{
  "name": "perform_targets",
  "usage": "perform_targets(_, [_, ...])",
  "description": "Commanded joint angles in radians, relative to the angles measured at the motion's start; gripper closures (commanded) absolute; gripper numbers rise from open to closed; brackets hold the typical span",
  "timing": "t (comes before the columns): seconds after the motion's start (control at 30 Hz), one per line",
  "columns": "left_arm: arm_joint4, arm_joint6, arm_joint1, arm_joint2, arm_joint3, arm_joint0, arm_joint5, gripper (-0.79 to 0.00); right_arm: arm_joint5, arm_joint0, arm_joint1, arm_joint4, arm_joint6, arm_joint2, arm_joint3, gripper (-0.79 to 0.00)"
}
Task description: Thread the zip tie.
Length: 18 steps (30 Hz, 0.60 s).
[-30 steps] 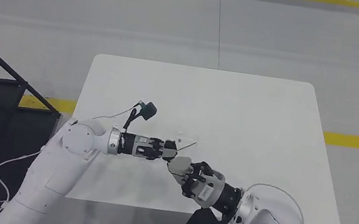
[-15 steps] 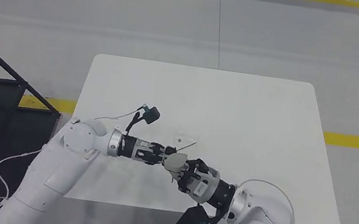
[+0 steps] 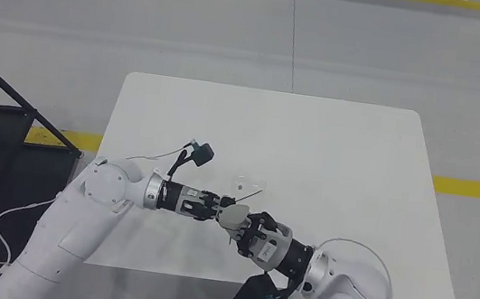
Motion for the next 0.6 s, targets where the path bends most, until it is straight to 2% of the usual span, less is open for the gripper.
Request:
perform_targets(0.0, [0.0, 0.0, 0.0, 0.0, 0.0, 0.0, 0.0, 0.0, 0.001, 0.004, 0.003, 0.004, 0.005, -0.003, 0.004, 0.0])
perform_targets(0.57, [0.0, 0.0, 0.0, 0.0, 0.0, 0.0, 0.0, 0.0, 0.017, 0.025, 0.024, 0.049, 0.034, -0.011, 0.024, 0.0])
